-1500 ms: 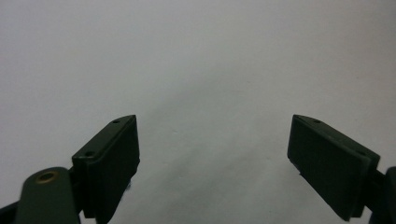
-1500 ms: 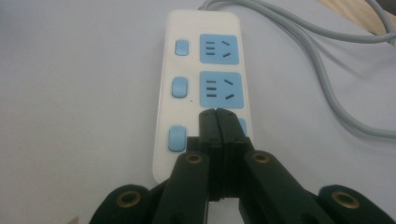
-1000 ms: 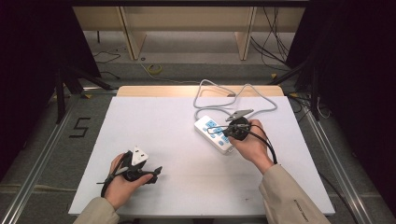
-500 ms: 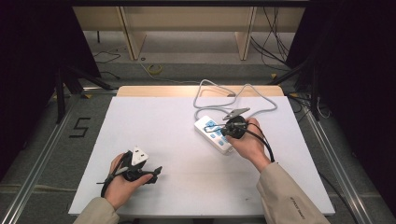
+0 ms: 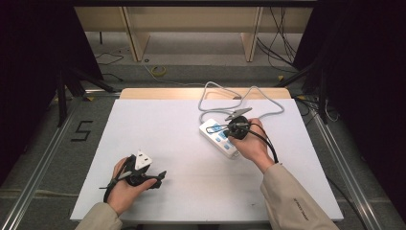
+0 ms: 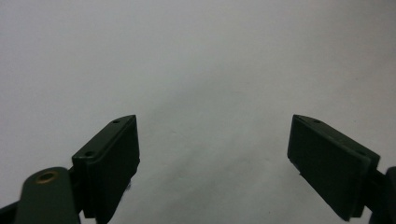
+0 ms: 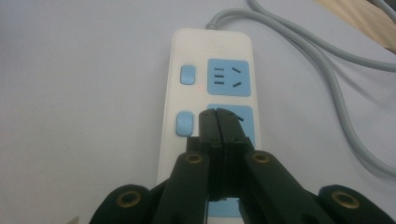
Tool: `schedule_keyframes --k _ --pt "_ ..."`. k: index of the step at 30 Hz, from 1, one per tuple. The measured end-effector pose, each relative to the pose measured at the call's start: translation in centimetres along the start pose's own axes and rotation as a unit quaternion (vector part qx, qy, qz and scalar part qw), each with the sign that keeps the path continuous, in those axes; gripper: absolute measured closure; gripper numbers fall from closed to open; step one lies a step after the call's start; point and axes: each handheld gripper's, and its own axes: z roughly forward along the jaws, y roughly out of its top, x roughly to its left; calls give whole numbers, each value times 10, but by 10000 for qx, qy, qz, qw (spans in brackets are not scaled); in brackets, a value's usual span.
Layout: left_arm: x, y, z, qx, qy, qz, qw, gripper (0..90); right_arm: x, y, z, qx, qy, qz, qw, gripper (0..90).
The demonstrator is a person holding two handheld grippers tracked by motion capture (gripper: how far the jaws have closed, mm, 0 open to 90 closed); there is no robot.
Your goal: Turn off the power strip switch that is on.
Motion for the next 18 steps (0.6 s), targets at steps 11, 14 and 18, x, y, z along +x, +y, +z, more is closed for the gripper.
schedule_keyframes --k 11,14,18 --pt "0 0 0 -2 -2 1 10000 165 1 4 5 59 27 -13 10000 900" --pt "0 0 0 -3 -4 -1 10000 165 0 6 6 72 32 -16 10000 900" --pt "0 0 0 -3 -5 -1 10000 165 0 9 7 69 42 -35 10000 900"
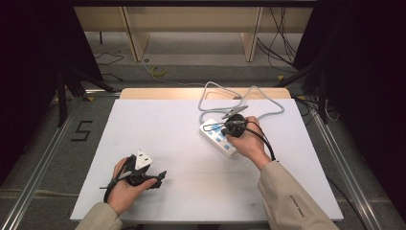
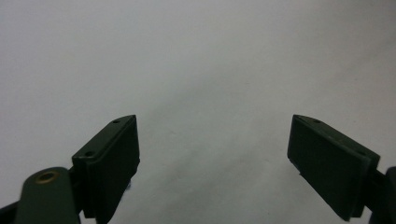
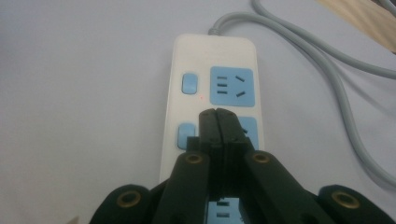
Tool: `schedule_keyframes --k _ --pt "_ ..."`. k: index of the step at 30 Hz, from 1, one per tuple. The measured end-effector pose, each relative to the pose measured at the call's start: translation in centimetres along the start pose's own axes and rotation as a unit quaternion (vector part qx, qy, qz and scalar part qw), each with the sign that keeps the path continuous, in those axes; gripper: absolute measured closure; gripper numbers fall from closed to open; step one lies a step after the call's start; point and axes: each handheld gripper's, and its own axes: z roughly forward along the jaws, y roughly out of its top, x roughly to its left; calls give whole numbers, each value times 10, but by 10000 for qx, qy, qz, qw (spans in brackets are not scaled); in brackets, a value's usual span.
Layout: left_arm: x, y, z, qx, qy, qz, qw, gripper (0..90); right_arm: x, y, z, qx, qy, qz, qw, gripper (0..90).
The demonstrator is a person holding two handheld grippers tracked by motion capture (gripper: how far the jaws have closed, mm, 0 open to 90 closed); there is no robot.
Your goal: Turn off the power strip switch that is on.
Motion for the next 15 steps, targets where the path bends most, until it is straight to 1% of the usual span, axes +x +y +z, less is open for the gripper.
schedule_keyframes --k 6,15 --pt "0 0 0 -5 2 1 10000 165 0 2 3 33 18 32 10000 900" --pt "0 0 0 -6 2 2 10000 165 0 4 8 68 48 18 10000 900"
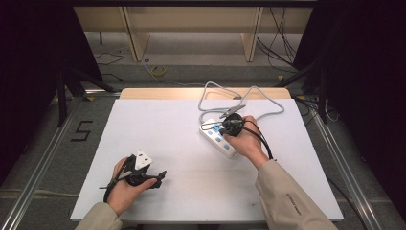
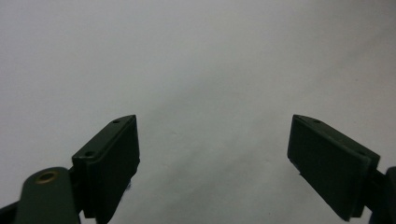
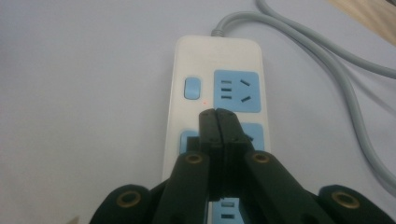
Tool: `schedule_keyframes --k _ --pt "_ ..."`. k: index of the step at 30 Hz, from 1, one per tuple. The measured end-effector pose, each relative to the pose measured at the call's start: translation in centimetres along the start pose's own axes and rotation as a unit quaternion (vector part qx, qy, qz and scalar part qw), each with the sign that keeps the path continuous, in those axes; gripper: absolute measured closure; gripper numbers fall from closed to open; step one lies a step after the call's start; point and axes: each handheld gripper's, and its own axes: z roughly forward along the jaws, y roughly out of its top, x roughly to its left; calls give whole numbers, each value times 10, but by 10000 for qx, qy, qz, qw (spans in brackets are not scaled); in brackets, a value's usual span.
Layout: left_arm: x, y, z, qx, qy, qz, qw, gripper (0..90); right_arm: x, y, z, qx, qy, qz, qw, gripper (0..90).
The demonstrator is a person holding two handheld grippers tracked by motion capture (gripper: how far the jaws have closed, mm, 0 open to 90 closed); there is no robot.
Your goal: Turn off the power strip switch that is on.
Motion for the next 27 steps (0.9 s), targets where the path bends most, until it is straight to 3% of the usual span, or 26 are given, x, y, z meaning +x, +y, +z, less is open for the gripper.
schedule_keyframes --k 27 --pt "0 0 0 2 -3 4 10000 166 3 14 9 50 60 -28 10000 900"
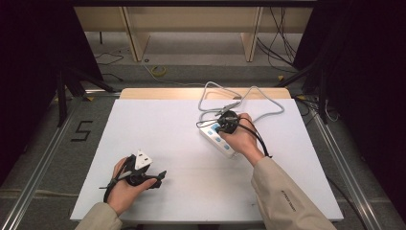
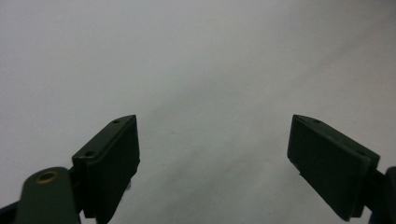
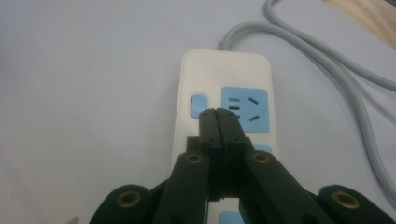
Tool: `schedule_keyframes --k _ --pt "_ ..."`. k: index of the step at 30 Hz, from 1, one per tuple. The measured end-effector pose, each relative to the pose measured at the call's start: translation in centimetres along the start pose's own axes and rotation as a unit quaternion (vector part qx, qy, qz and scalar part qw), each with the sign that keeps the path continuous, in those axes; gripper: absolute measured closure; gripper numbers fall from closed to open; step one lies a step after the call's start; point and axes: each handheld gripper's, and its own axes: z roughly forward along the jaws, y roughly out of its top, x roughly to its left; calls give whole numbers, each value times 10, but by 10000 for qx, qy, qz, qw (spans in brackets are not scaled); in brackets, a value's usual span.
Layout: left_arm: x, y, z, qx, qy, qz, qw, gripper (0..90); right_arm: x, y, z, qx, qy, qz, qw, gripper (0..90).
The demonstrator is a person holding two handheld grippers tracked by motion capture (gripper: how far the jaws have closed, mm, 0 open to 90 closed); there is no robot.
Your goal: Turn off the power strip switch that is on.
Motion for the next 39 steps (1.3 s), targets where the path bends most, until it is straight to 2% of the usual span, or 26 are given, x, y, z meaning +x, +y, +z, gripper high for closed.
schedule_keyframes --k 39 --pt "0 0 0 -15 -7 2 10000 167 -5 10 18 145 57 93 9998 900"
